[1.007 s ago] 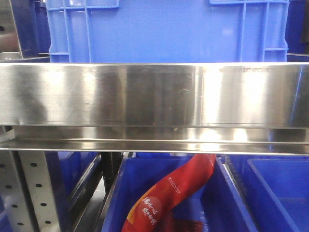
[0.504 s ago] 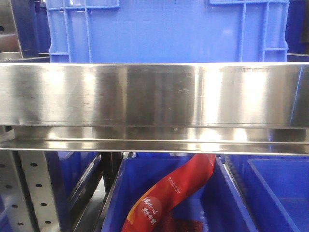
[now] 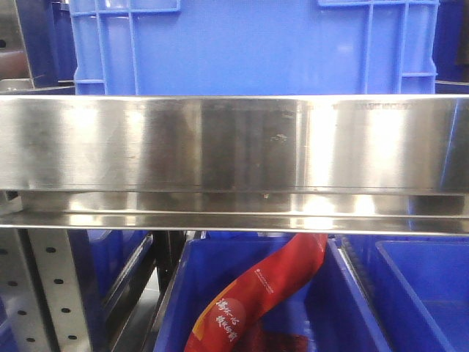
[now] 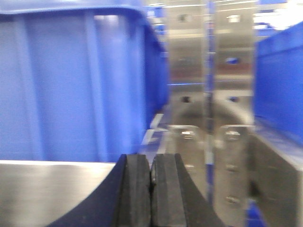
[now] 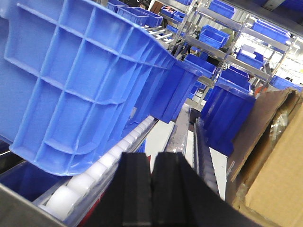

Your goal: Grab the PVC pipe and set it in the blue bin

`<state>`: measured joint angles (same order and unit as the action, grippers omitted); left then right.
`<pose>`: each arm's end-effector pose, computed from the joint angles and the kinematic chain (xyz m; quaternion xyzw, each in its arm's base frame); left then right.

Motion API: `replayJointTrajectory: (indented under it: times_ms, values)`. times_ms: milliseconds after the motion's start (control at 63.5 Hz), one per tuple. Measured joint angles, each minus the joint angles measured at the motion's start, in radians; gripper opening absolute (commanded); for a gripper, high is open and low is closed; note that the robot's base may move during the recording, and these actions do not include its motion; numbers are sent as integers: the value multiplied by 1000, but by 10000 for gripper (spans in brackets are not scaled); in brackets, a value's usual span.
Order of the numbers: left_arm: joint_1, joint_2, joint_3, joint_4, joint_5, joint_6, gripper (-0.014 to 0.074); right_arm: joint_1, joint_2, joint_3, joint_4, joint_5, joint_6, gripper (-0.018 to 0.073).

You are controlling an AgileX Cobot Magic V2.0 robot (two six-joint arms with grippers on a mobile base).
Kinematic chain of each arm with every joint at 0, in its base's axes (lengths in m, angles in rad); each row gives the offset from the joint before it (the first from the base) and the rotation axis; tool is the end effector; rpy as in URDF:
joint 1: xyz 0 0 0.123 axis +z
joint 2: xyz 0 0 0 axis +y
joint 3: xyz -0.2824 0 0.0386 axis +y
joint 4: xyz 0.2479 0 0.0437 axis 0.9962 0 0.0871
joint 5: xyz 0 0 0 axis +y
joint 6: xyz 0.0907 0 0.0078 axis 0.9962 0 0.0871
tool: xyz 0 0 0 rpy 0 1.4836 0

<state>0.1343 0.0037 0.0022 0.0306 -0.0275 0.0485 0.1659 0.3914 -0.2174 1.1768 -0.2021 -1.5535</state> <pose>0.0559 0.0075 0.2146 -0.0181 0.6674 0.0790 0.7403 0.0963 -0.0009 0.2657 -0.1289 0.6982 -0.1420 0.6897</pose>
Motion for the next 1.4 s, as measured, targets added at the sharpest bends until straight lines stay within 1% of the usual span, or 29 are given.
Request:
replayJointTrajectory:
  times_ms: [63,126,1401]
  values:
    - [22,0,0,1,0,0,-111,0,0,0,0,0,0,-163]
    - [27,0,0,1,0,0,-111,0,0,0,0,0,0,-163]
    - [27,0,0,10,0,0,-111,0,0,0,0,0,-2,-163]
